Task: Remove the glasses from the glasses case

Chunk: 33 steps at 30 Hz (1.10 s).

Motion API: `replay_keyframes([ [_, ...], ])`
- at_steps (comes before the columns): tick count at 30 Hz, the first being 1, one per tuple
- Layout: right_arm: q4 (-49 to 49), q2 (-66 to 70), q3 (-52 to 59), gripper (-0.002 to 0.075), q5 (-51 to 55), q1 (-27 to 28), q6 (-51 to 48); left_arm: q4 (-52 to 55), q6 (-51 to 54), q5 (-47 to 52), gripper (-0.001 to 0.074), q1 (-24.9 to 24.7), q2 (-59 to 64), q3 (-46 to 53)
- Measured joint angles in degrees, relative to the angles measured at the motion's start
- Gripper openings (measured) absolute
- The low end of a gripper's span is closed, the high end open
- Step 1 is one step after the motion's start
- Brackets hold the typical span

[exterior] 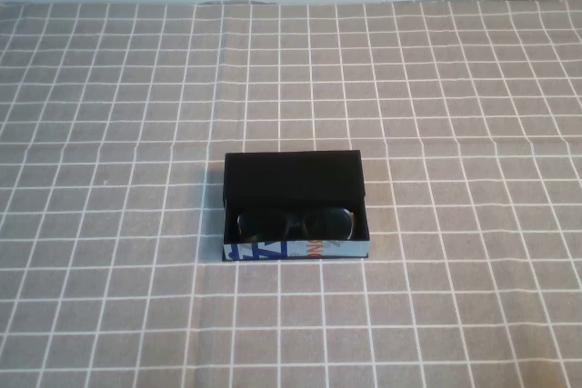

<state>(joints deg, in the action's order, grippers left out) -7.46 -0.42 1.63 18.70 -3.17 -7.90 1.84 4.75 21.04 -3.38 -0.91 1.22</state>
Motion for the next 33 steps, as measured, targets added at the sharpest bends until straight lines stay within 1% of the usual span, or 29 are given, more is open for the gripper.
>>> replay_keyframes([
  [27,-0.1,0.0,0.0,-0.0018,-0.7,0.0,0.0,0.0,0.0,0.0,-0.0004,0.0,0.0,0.0],
  [29,-1.5,0.0,0.0,-0.0018,-0.8,0.0,0.0,0.0,0.0,0.0,-0.0004,0.0,0.0,0.0],
  [31,-5.0,0.0,0.0,-0.0018,-1.7,0.0,0.0,0.0,0.0,0.0,-0.0004,0.0,0.0,0.0],
  [33,-11.8,0.0,0.0,-0.0018,-3.4,0.0,0.0,0.0,0.0,0.0,-0.0004,0.0,0.0,0.0],
])
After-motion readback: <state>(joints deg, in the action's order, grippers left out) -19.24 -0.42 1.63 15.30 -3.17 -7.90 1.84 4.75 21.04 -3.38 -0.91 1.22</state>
